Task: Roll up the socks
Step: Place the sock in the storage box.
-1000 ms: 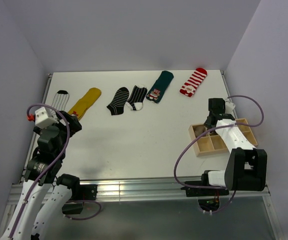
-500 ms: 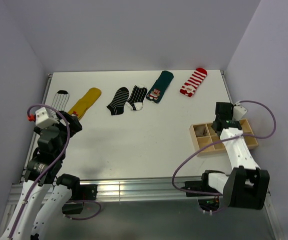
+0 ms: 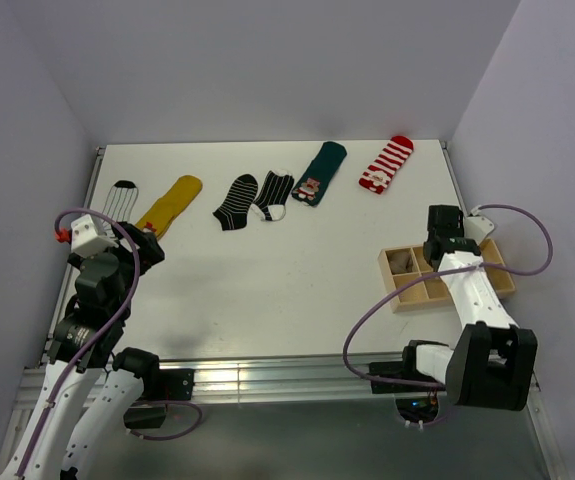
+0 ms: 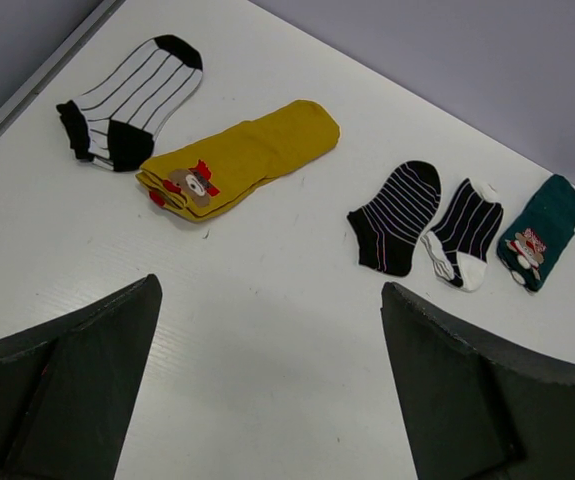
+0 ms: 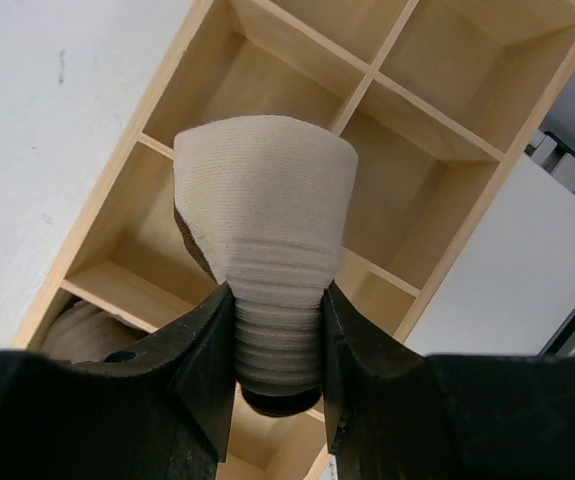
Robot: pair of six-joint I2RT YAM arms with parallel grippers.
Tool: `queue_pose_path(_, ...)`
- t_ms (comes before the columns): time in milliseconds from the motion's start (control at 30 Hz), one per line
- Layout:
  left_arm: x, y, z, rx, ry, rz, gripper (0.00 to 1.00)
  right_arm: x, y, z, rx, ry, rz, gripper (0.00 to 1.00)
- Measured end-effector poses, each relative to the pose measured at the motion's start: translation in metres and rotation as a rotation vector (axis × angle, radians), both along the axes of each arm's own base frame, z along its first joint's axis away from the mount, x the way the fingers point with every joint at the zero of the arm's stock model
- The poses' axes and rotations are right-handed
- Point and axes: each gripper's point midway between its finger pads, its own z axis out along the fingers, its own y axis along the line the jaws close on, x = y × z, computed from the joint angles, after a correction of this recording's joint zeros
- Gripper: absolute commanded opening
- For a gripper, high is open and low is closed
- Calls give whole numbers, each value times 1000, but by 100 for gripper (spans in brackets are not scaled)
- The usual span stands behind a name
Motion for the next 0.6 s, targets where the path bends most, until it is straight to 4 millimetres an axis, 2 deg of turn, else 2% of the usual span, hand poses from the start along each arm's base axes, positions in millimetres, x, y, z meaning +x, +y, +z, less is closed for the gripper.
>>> queue_pose_path(233,0,0,0,0,-1,-1,97,8,6,-19,37,54,45,0)
queue_pose_path(600,0,0,0,0,0,-1,97,36,19,-23,77,9,162,0)
